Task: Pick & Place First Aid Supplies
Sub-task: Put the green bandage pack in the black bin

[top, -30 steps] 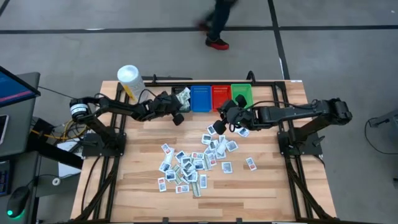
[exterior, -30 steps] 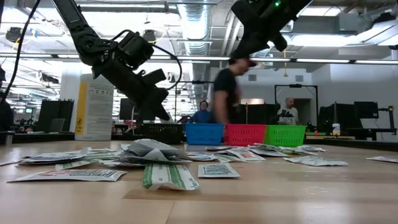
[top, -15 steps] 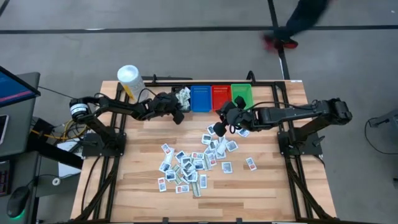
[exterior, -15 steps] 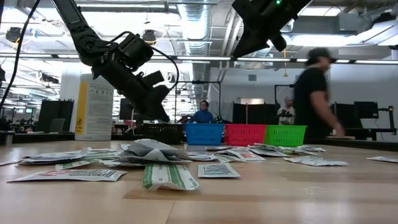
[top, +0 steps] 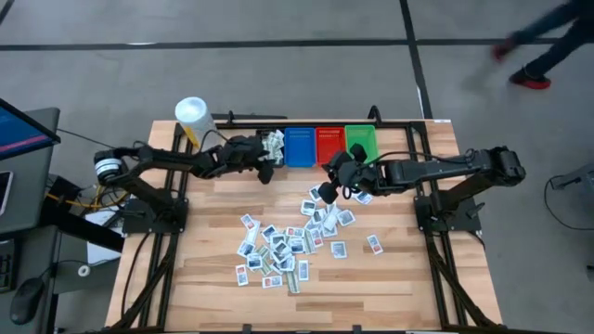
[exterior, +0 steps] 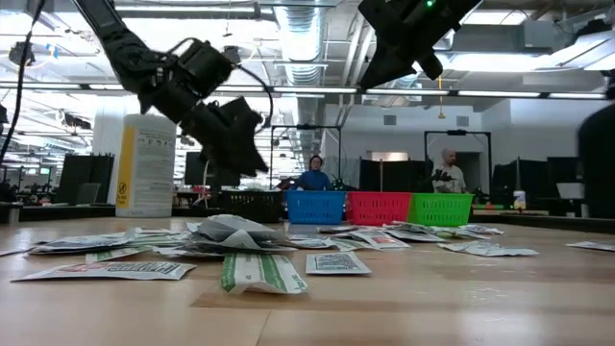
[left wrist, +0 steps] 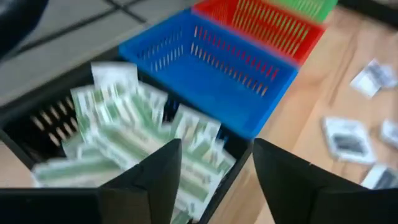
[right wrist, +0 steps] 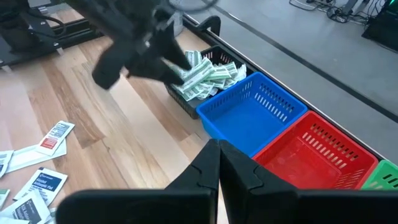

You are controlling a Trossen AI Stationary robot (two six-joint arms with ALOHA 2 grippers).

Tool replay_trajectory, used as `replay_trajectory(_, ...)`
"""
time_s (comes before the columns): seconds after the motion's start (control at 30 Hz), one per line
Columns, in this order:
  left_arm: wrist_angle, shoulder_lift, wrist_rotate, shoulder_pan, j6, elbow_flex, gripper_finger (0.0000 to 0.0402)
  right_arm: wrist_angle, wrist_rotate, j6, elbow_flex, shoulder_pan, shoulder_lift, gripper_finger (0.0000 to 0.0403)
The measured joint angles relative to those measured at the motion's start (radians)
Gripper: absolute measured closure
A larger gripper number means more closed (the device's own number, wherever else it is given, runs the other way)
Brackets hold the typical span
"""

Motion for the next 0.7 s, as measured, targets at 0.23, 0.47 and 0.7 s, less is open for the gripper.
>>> replay_trajectory(0.23, 0.011, -0.179, 0.000, 0.000, 0.048, 0.000, 0.0186, 0.006, 0.000, 0.002, 0.000, 0.023, 0.000, 0.0403)
replay_trajectory(0.47, 0.050, -0.263, -0.067, 0.000, 0.254, 0.000, 0.0194, 0.009, 0.000, 0.002, 0.000, 0.029, 0.000, 0.0403)
replay_trajectory(0.7, 0.132, -0.156, -0.325, 0.028, 0.569, 0.000, 0.0203, 0.013, 0.001, -0.006, 0.000, 0.019, 0.000, 0.0403)
